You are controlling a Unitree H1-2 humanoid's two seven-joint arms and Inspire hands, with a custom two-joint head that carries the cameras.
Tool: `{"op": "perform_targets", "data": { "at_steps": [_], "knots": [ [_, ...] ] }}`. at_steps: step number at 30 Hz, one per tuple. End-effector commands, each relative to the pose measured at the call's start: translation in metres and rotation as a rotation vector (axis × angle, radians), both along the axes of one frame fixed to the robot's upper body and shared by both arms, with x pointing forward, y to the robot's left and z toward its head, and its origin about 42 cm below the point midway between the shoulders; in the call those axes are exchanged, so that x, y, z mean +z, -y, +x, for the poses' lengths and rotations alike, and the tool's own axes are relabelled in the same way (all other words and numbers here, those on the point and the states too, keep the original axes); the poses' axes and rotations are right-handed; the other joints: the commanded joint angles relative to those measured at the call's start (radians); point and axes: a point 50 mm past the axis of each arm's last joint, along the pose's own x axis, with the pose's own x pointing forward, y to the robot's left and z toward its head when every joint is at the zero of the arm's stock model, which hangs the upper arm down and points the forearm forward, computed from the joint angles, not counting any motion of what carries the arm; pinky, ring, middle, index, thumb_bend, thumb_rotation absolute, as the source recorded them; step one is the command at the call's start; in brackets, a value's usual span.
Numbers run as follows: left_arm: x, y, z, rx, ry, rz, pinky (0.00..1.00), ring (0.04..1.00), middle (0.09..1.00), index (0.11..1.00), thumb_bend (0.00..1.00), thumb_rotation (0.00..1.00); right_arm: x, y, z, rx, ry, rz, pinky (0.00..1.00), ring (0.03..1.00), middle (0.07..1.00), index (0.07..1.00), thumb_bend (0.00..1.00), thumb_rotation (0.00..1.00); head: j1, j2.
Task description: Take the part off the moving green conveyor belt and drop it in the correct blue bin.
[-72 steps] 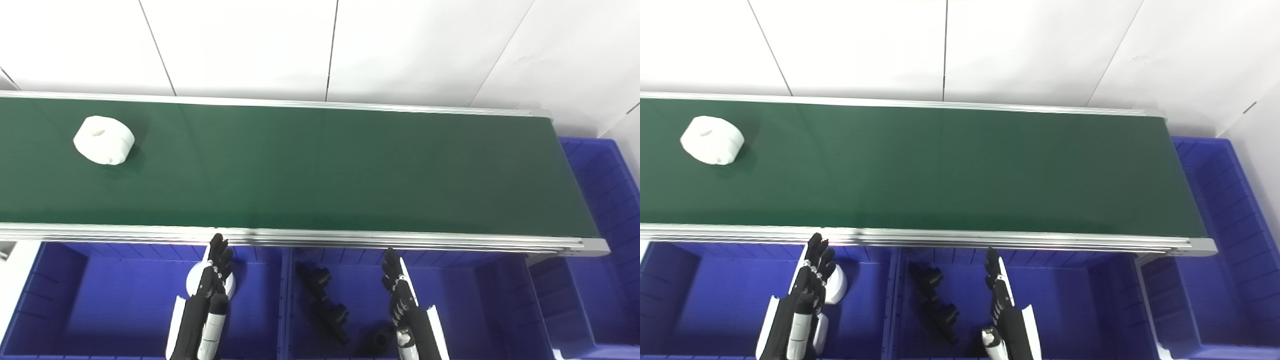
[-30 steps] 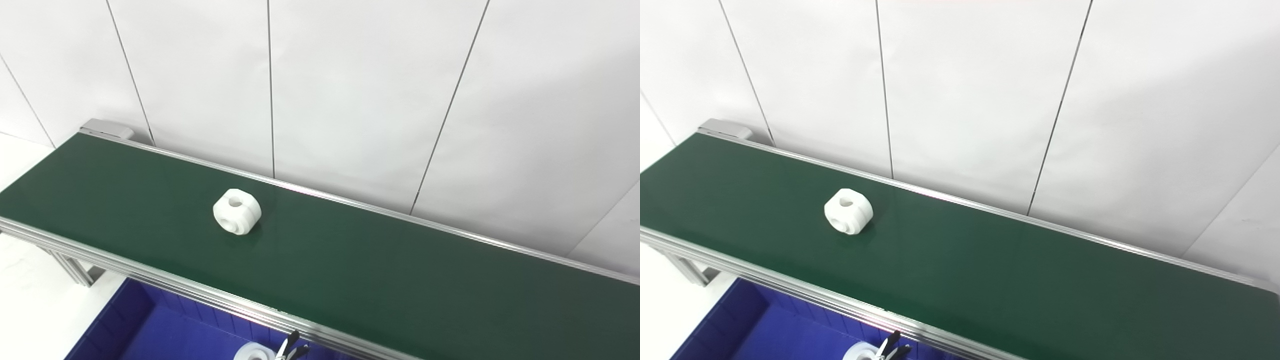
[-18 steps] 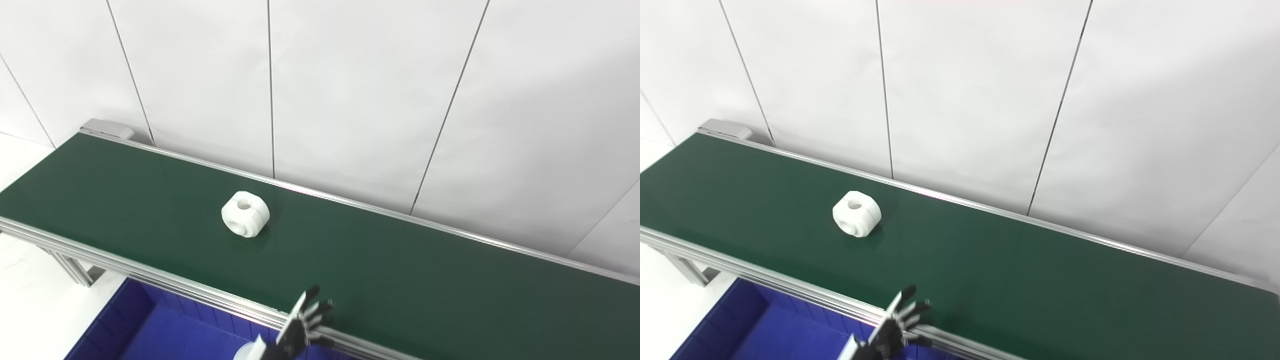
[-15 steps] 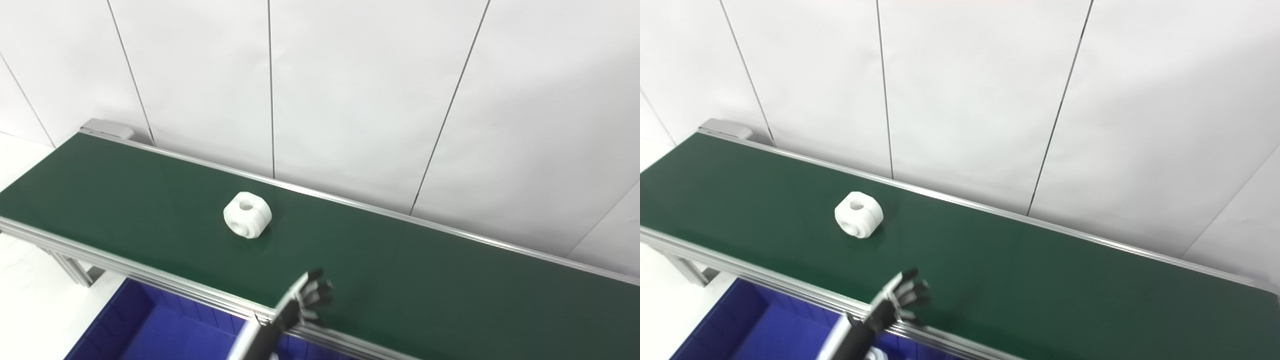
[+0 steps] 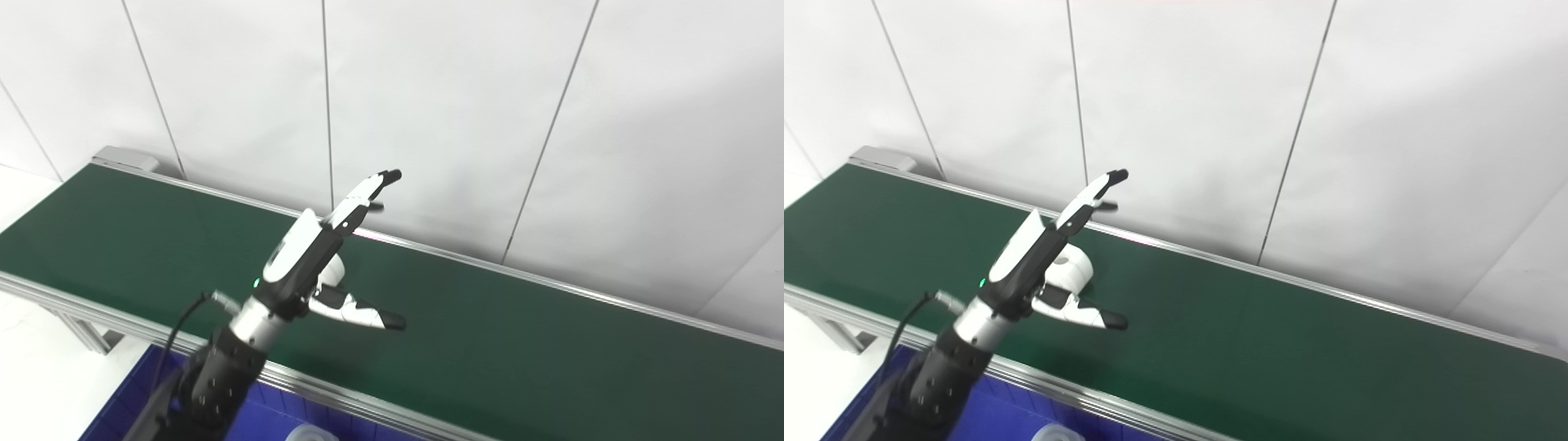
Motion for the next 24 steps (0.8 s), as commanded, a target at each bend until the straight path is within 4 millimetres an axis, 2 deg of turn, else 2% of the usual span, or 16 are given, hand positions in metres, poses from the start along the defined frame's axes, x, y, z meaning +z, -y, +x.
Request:
{"op": "perform_targets", "data": {
  "at_steps": [1, 4, 6, 10, 15, 20, 24],
  "knots": [
    [0.018, -0.01, 0.024, -0.012, 0.056, 0.089, 0.8, 0.95, 0.993, 0.953, 0.9, 0.4, 0.008, -0.003, 0.0, 0.008, 0.065, 0.021, 1.0, 1.0, 1.0, 1.0, 0.89, 0.99, -0.002, 0.001],
    [0.018, -0.021, 0.044, -0.001, 0.045, 0.207, 0.83, 0.968, 1.0, 0.964, 0.92, 0.39, 0.008, -0.003, 0.001, 0.011, 0.068, 0.015, 1.0, 1.0, 1.0, 1.0, 0.89, 1.0, -0.003, 0.003],
    [0.018, -0.027, 0.056, 0.012, 0.026, 0.284, 0.91, 0.98, 1.0, 0.969, 0.93, 0.42, 0.008, -0.003, 0.0, 0.012, 0.069, 0.011, 1.0, 1.0, 1.0, 1.0, 0.89, 1.0, -0.004, 0.005],
    [0.014, -0.038, 0.085, 0.006, 0.009, 0.488, 0.94, 0.956, 0.972, 0.942, 0.99, 0.38, 0.008, -0.004, 0.0, 0.015, 0.069, -0.002, 1.0, 1.0, 1.0, 1.0, 0.88, 1.0, -0.012, 0.007],
    [0.008, -0.043, 0.104, -0.005, -0.054, 0.659, 0.87, 0.913, 0.953, 0.925, 1.0, 0.33, 0.009, -0.006, 0.0, 0.023, 0.07, -0.003, 1.0, 1.0, 1.0, 1.0, 0.87, 1.0, -0.016, 0.011],
    [-0.001, -0.046, 0.117, -0.014, -0.108, 0.736, 0.87, 0.895, 0.926, 0.902, 1.0, 0.31, 0.011, -0.008, -0.002, 0.025, 0.059, 0.006, 1.0, 1.0, 1.0, 1.0, 0.89, 1.0, -0.021, 0.019],
    [-0.012, -0.047, 0.127, -0.045, -0.17, 0.803, 0.85, 0.907, 0.931, 0.899, 1.0, 0.35, 0.013, -0.01, -0.003, 0.022, 0.055, 0.017, 1.0, 1.0, 1.0, 1.0, 0.92, 1.0, -0.025, 0.024]
  ]
}}
